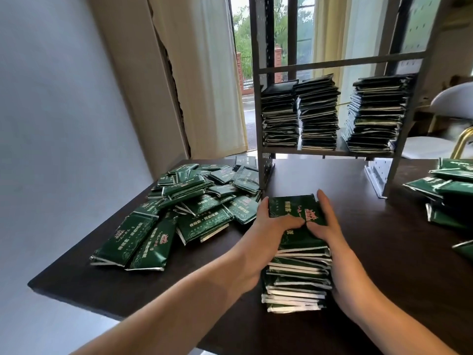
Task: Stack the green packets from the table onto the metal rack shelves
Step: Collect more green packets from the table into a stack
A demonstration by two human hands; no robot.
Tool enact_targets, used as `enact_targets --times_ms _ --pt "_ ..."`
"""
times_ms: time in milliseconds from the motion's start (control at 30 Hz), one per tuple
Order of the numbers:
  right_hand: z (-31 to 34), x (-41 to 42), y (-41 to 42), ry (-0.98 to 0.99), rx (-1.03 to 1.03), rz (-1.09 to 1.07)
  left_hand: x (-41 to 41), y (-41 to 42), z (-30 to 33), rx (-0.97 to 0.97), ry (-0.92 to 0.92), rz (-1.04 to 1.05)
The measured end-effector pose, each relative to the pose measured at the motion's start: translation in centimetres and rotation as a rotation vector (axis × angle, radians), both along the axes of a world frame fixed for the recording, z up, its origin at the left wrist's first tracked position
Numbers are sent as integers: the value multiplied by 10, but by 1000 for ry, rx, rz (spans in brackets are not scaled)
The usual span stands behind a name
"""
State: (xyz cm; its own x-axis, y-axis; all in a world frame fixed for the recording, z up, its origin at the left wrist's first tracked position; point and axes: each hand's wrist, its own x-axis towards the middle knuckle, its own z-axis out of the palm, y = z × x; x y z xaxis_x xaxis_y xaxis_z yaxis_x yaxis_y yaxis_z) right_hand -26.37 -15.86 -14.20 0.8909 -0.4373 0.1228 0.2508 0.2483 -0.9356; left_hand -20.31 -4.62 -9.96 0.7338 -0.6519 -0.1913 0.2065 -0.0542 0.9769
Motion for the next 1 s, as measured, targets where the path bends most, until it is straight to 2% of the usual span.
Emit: enact_targets --times_ms 200,233,267,333,400,467,667,733,800,900,1000 --pt "-2 -6 -1 27 -13 13 37 4 -7 180 -64 25" --pt "-3 -5 -1 29 1 5 46 9 -10 177 -133 64" --pt "-3 -6 -1 31 11 -2 57 14 -12 217 -277 123" --pt "-4 -5 -2 27 37 -6 80 22 -20 437 -663 181" --pt "-4 -4 -1 27 54 -13 97 26 -26 726 -927 87" --pt "-4 -4 -2 22 47 -19 110 23 -31 890 -1028 -20" --pt "-6 -4 -3 -9 41 9 126 5 -47 1149 -1222 -173" --pt "-8 -4 -4 -24 49 7 124 6 -50 1179 -1362 -179" --pt "-9 -3 -4 -37 69 3 123 11 -52 1114 -1502 -161" --pt "-9 -3 -4 -44 68 16 123 21 -51 900 -1506 -125" --pt "-10 -3 -5 -24 51 13 123 26 -49 812 -1483 -39"
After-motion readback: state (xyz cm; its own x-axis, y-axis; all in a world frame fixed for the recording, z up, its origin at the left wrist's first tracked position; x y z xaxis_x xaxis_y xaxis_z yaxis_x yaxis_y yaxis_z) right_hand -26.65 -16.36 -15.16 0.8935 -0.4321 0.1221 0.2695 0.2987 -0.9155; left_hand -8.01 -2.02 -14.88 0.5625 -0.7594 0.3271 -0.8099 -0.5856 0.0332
